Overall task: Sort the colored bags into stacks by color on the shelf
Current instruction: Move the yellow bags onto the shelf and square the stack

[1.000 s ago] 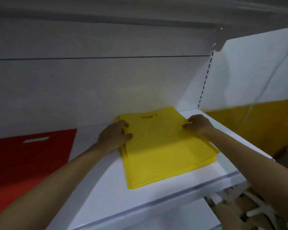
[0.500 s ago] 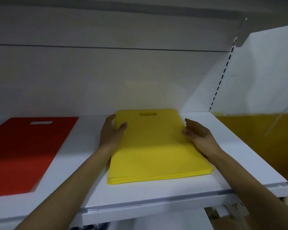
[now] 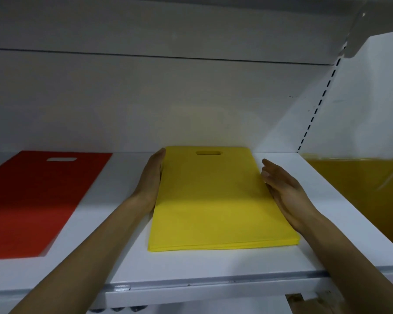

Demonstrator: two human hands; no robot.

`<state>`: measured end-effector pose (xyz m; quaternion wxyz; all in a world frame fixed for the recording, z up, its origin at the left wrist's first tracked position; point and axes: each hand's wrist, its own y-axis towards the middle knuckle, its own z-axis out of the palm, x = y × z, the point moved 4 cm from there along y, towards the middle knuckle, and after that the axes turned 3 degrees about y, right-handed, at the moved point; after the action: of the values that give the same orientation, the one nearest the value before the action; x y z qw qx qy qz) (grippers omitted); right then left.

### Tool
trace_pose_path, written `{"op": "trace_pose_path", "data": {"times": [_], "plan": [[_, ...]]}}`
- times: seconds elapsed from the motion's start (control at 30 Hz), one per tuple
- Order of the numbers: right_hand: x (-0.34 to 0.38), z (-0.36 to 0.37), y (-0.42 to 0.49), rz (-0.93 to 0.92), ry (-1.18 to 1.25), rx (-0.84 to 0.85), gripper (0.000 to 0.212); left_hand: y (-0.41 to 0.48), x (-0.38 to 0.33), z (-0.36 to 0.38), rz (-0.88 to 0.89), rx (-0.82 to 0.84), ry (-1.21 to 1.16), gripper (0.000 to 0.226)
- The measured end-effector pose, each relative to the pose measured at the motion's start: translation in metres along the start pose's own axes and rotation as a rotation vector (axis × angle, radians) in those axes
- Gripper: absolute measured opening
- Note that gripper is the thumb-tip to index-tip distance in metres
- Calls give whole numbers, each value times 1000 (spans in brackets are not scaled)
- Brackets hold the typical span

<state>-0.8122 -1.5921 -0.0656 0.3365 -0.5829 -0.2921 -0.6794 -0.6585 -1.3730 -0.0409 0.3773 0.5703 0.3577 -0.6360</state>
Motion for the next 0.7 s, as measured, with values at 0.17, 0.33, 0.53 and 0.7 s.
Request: {"op": "trace_pose_path", "data": {"times": [0.17, 0.33, 0.53, 0.7], "plan": [[0, 0, 0, 14, 14, -23, 43, 32, 28, -24, 16, 0, 175, 46], [10, -1, 7, -43, -278, -21, 31, 32, 19, -26, 42, -14, 431, 59], [57, 34, 19, -253, -871, 188, 50, 16, -33, -55, 250, -98, 1366, 68], [75, 127, 16, -440, -1188, 479, 67, -17, -85, -91, 144, -241, 1725, 77]]}}
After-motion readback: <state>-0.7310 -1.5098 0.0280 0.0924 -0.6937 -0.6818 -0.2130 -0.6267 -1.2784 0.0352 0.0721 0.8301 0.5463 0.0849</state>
